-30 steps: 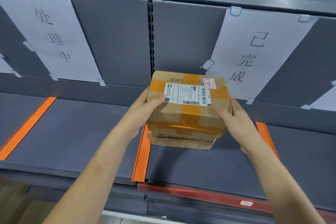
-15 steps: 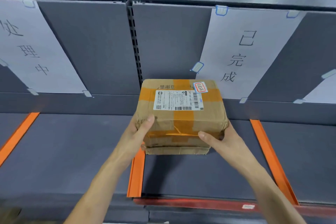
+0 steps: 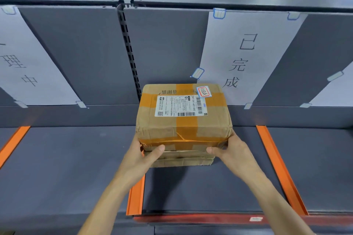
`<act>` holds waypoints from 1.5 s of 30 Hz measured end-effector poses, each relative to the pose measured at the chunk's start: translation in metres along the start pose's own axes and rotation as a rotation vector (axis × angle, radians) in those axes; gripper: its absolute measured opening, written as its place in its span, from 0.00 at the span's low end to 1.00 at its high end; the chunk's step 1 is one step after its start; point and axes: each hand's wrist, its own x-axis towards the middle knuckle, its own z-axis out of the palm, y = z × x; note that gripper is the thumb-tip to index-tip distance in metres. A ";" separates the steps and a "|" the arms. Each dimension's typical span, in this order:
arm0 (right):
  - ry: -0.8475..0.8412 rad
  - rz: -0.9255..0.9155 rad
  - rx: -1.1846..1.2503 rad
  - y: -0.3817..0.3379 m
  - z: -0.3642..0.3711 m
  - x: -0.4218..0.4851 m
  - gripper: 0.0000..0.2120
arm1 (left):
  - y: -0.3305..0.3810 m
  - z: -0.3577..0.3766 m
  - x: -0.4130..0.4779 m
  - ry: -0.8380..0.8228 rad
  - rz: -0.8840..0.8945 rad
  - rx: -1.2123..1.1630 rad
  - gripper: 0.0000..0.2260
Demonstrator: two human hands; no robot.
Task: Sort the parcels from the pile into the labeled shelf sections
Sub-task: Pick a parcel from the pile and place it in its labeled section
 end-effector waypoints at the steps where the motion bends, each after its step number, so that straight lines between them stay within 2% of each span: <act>1: 0.012 -0.010 -0.010 -0.001 0.001 0.001 0.24 | -0.002 0.000 0.001 0.021 -0.007 0.012 0.24; 16: 0.015 -0.014 -0.043 -0.001 0.001 0.004 0.19 | 0.006 0.006 -0.014 0.095 -0.015 0.104 0.16; 22: 0.008 -0.015 -0.018 0.000 0.006 0.000 0.19 | -0.002 0.009 -0.017 0.176 0.019 0.375 0.20; 27: 0.041 -0.022 -0.007 0.001 0.016 -0.005 0.16 | -0.012 0.001 -0.006 0.195 0.077 0.438 0.18; 32: 0.079 -0.053 0.021 -0.003 0.022 -0.009 0.17 | -0.016 -0.004 0.004 0.216 0.125 0.378 0.20; 37: 0.096 -0.056 0.018 -0.001 0.024 -0.012 0.17 | -0.025 0.003 -0.002 0.257 0.152 0.351 0.15; 42: 0.093 -0.060 -0.009 0.003 0.029 -0.015 0.16 | -0.027 0.005 -0.007 0.144 0.125 0.281 0.15; 45: 0.059 -0.062 -0.006 0.004 0.026 -0.015 0.16 | -0.028 0.002 -0.008 0.163 0.163 0.250 0.09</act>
